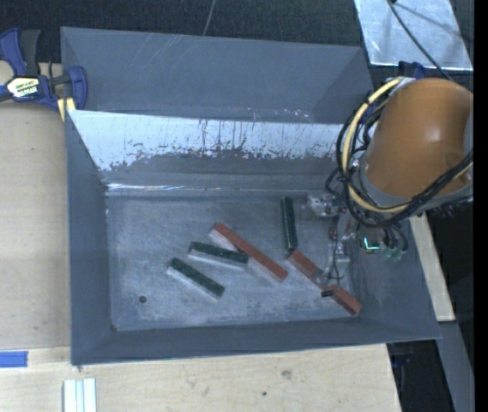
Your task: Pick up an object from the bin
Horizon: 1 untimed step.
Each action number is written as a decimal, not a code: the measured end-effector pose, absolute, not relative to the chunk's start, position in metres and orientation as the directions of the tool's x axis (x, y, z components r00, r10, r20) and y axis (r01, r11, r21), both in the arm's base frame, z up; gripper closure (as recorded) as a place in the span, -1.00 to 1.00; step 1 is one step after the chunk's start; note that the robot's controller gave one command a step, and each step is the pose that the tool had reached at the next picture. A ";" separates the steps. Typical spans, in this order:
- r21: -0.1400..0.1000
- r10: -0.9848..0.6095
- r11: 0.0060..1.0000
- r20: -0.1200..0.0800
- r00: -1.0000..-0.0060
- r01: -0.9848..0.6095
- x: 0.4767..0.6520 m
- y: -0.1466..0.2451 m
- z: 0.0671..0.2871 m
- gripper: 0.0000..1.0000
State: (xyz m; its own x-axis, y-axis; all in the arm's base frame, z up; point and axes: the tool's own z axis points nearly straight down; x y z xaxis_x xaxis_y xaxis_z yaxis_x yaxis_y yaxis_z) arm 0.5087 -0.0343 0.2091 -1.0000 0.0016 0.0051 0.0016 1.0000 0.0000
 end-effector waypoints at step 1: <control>0.000 0.000 1.000 -0.003 -1.000 0.000 0.510 -0.034 0.213 -1.00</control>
Offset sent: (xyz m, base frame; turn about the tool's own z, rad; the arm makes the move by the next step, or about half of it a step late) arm 0.0215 0.0443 -0.1332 0.0593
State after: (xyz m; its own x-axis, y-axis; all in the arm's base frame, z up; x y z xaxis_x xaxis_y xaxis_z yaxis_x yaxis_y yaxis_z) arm 0.5105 -0.0343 0.2132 -1.0000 0.0005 -0.0033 0.0005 1.0000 -0.0005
